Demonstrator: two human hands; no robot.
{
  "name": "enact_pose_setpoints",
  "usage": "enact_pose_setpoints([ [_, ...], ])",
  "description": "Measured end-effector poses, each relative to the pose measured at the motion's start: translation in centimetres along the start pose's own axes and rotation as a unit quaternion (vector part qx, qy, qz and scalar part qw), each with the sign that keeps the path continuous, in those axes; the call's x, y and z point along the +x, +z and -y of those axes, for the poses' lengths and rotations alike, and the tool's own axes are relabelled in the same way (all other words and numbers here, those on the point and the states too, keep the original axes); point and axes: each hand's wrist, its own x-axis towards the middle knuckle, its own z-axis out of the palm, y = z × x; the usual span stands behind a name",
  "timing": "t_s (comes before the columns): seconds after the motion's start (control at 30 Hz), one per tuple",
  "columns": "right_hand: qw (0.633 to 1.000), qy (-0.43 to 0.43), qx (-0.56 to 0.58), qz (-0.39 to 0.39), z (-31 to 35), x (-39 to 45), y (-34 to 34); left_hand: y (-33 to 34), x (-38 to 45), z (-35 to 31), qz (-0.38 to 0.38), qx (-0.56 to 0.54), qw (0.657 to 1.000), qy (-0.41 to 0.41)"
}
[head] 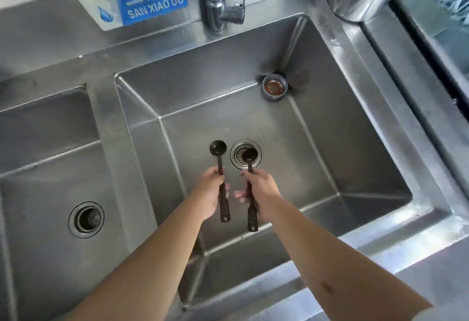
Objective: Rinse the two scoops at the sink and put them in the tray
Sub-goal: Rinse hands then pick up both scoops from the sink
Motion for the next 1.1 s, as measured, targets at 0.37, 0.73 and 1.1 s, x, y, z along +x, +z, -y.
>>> enact_pose_setpoints([
  [0.37,0.997,-0.073,-0.006,-0.013,2.9,-8.7,2.0,-4.2,-9.5,-3.4,0.009,-0.118,0.993,0.001],
  [0.73,0.983,-0.127,-0.118,-0.054,1.2,-10.8,3.3,-6.7,-13.2,-2.4,0.015,-0.002,1.000,0.008],
  [1.1,0.975,-0.191,0.026,-0.112,-6.9,-21.1,6.3,-12.3,-20.1,1.1,0.109,0.181,0.971,0.112],
])
